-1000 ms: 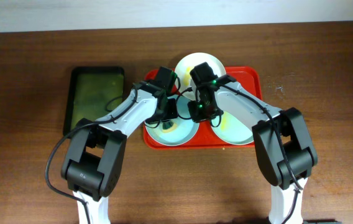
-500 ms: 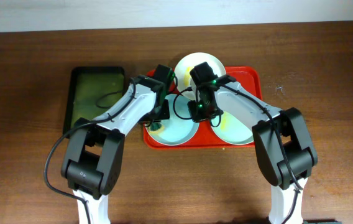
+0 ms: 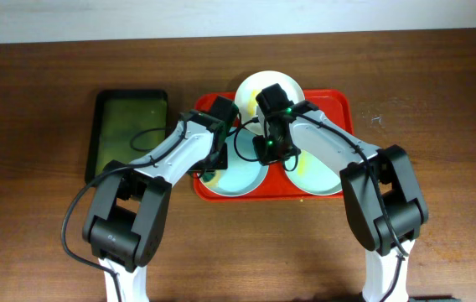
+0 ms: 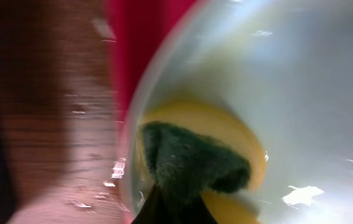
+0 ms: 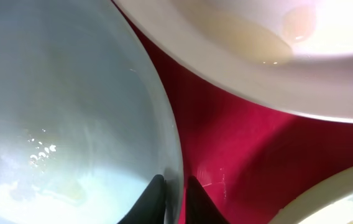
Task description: Clean dirty plates on tray and stack at the side
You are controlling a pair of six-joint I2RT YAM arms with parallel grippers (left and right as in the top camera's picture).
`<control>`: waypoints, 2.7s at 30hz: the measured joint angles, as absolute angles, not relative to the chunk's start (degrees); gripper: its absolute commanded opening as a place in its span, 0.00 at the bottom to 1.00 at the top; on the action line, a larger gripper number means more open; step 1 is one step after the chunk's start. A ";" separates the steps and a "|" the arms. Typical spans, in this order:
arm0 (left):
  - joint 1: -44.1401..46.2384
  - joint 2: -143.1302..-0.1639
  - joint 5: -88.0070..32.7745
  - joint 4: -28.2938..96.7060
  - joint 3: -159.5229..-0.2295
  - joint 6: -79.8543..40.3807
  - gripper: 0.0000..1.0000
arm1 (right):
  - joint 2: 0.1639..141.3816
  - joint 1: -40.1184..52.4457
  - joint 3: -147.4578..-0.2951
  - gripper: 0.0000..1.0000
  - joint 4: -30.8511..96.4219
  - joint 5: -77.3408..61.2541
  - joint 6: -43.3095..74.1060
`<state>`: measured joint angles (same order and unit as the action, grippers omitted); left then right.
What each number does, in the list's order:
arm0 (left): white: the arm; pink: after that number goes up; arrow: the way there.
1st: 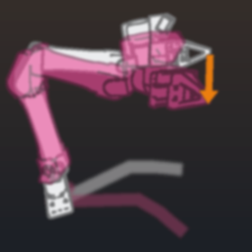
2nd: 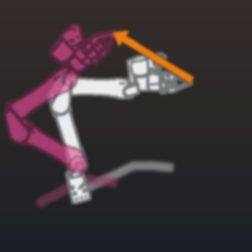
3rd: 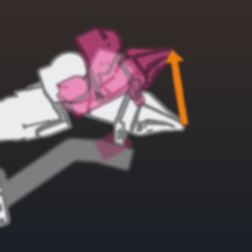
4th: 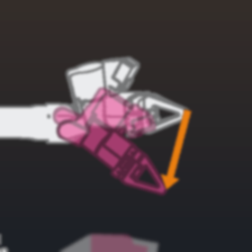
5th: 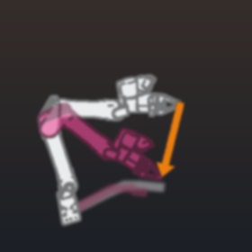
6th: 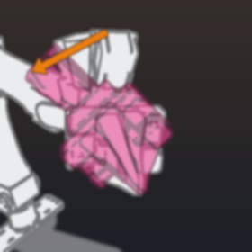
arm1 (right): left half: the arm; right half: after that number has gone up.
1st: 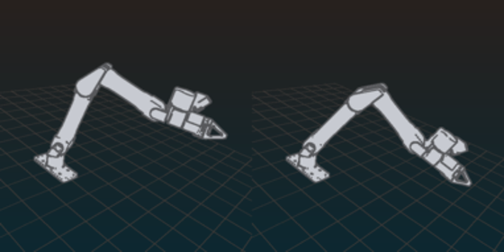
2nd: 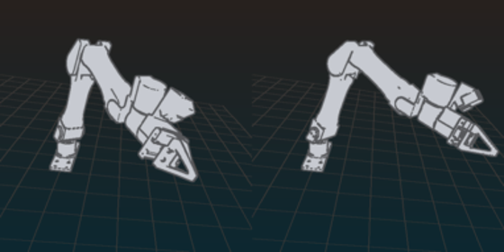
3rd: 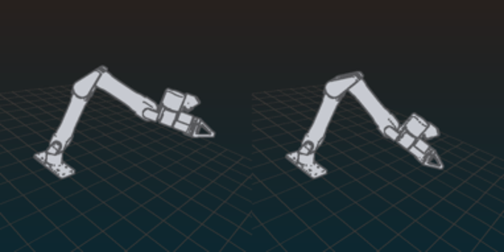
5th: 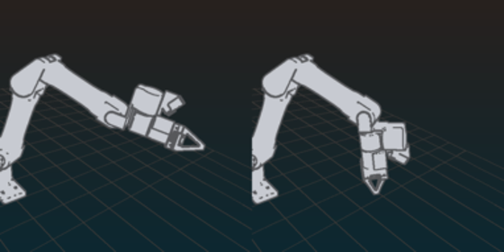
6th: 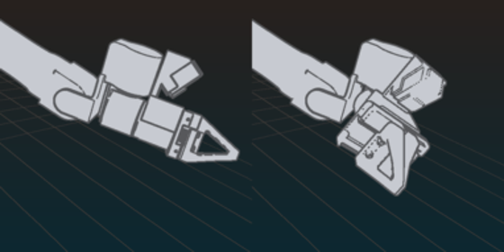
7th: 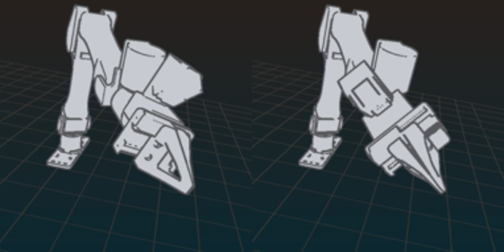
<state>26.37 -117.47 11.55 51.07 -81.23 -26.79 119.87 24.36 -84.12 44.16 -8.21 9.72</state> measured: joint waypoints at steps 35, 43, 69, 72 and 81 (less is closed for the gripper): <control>0.56 -89.58 18.15 66.65 -80.07 -30.09 0.00 | 119.09 53.84 -102.80 0.04 62.63 81.38 -4.89; 0.56 -89.58 17.96 66.65 -80.07 -30.06 0.00 | 119.09 54.06 -102.80 0.04 62.61 87.92 -7.99; 0.56 -89.58 17.78 66.63 -80.01 -30.06 0.00 | 115.37 -16.86 -99.50 0.04 56.05 -16.21 4.40; 0.56 -89.58 17.78 66.61 -80.01 -30.06 0.00 | 115.37 -26.22 -95.44 0.04 50.76 -19.90 4.54; 0.56 -89.58 17.78 66.59 -79.92 -30.09 0.00 | 115.39 -32.27 -82.15 0.33 33.69 -22.28 8.86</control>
<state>0.56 -89.58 17.78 66.59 -79.92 -30.09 115.39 -32.27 -82.15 33.69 -22.28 8.86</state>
